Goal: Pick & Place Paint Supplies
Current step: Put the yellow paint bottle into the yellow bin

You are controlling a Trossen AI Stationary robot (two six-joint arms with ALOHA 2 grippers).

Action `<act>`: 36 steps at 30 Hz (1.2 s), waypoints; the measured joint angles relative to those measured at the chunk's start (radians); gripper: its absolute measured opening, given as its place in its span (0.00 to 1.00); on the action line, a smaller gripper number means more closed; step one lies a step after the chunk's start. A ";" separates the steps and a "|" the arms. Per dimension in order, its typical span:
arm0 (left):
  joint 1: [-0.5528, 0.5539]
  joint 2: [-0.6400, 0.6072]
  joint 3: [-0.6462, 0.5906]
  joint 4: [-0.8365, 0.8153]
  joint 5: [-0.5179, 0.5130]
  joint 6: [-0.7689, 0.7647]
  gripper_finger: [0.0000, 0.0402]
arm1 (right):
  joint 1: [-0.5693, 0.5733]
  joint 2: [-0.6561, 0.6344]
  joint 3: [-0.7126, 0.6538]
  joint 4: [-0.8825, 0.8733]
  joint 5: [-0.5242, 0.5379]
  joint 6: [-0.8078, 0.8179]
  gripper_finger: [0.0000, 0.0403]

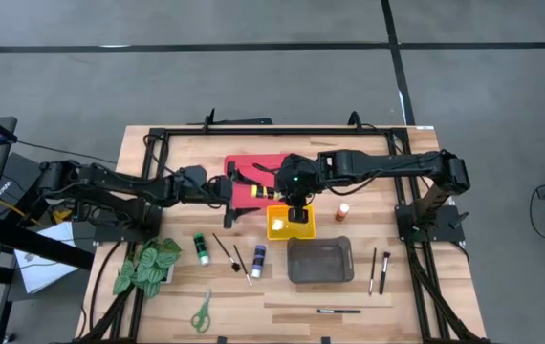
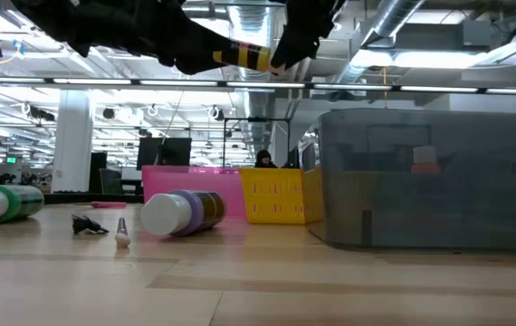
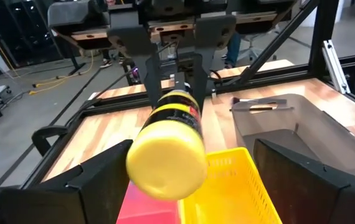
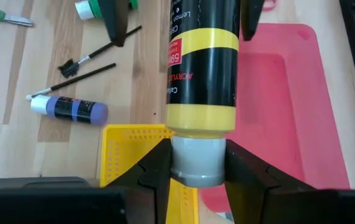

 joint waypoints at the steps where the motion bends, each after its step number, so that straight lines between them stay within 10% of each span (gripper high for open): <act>1: 0.001 0.000 0.000 0.000 0.000 0.004 0.80 | 0.000 0.000 0.000 -0.002 0.000 0.000 0.27; 31: 0.024 0.000 -0.001 0.008 -0.029 0.026 0.31 | -0.011 0.000 0.000 -0.023 0.000 -0.009 0.27; 36: 0.024 -0.001 -0.001 -0.009 -0.037 0.030 0.32 | -0.011 -0.001 0.000 -0.015 0.031 -0.022 0.46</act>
